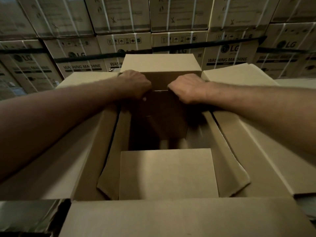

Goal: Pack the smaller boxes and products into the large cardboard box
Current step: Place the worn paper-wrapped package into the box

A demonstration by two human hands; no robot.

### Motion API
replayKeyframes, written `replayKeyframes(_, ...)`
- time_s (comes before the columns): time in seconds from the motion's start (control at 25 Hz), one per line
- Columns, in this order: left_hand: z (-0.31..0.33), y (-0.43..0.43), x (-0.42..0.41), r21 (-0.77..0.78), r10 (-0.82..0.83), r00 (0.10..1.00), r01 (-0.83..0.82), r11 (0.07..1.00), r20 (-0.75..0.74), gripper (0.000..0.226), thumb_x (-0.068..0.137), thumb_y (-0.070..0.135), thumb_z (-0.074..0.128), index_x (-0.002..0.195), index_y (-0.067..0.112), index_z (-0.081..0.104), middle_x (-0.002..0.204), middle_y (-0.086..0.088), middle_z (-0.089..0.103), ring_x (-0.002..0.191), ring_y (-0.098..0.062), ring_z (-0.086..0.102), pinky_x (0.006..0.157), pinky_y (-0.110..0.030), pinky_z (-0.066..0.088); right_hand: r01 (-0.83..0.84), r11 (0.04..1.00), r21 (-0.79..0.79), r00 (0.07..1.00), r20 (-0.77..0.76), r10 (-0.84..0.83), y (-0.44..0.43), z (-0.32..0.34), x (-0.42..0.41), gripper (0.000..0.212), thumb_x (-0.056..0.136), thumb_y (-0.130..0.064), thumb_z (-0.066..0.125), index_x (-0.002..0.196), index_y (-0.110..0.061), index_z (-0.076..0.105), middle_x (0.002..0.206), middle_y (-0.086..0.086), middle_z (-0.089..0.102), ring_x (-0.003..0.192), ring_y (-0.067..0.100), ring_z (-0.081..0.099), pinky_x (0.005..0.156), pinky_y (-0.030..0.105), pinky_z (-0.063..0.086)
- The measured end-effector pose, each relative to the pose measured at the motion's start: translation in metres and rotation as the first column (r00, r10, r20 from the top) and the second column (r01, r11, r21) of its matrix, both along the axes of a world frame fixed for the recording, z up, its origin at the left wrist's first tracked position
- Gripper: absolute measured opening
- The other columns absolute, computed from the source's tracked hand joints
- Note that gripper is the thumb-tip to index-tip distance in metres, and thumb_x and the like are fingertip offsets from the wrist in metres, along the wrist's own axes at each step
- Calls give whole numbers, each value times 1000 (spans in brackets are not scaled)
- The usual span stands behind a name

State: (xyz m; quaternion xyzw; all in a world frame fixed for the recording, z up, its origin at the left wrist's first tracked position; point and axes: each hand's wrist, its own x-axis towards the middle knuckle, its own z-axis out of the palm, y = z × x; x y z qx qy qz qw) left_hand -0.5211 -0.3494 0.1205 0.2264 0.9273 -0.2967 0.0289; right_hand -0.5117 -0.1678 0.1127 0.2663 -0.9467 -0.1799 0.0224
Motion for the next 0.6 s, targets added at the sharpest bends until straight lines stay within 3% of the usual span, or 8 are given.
replayKeyframes(0.12, 11, -4, -13, 136, 96, 970, -129, 982, 223, 39, 102, 36, 56, 138, 21, 54, 101, 5, 56, 88, -12, 53, 78, -31, 42, 75, 995, -71, 975, 213, -58, 7, 16, -5, 17, 103, -15, 52, 113, -25, 63, 96, -4, 61, 90, 16, 58, 75, 35, 47)
replayKeyframes(0.2, 14, -4, -16, 178, 128, 949, -184, 967, 287, 35, 101, 36, 58, 132, 20, 58, 99, 5, 58, 90, -14, 55, 82, -35, 43, 105, 992, -64, 971, 221, -89, 6, 19, -7, 19, 103, -15, 54, 118, -23, 64, 102, -3, 62, 94, 17, 60, 78, 38, 50)
replayKeyframes(0.24, 11, -3, -14, 130, 111, 968, -143, 981, 227, 32, 99, 40, 59, 124, 20, 59, 95, 4, 57, 87, -14, 56, 77, -34, 44, 93, 995, -17, 984, 151, -90, 3, 15, -6, 17, 102, -15, 55, 116, -21, 64, 101, -2, 62, 93, 19, 60, 77, 38, 49)
replayKeyframes(0.32, 2, 1, -7, -89, -2, 999, -2, 996, -49, 27, 97, 45, 60, 108, 20, 57, 84, 1, 54, 74, -13, 57, 62, -29, 43, 45, 996, 83, 995, -96, -37, -8, 4, 2, 10, 101, -14, 57, 106, -14, 66, 97, 5, 63, 89, 24, 63, 69, 39, 48)
replayKeyframes(0.44, -5, 9, 4, -261, -148, 953, 76, 962, -266, 21, 99, 36, 61, 102, 16, 63, 72, 0, 49, 56, -10, 46, 50, -25, 34, 38, 977, 208, 956, -292, 25, -18, -1, 8, 10, 98, -17, 63, 105, -9, 65, 89, 9, 61, 78, 24, 61, 63, 37, 47)
replayKeyframes(0.52, -2, 9, 9, -266, -126, 943, 41, 963, -309, 20, 98, 36, 63, 95, 16, 63, 70, 0, 48, 56, -10, 42, 50, -26, 32, 38, 959, 282, 968, -247, 34, -14, -1, 11, 16, 99, -20, 62, 113, -11, 62, 88, 7, 59, 77, 22, 58, 64, 36, 47)
replayKeyframes(0.6, 2, 10, 16, -246, -44, 983, -2, 969, -179, 24, 95, 41, 66, 93, 18, 57, 75, 1, 51, 61, -10, 46, 54, -26, 35, -29, 950, 312, 990, -119, 69, -10, -2, 15, 19, 100, -24, 60, 117, -15, 60, 85, 4, 55, 78, 20, 57, 66, 35, 48)
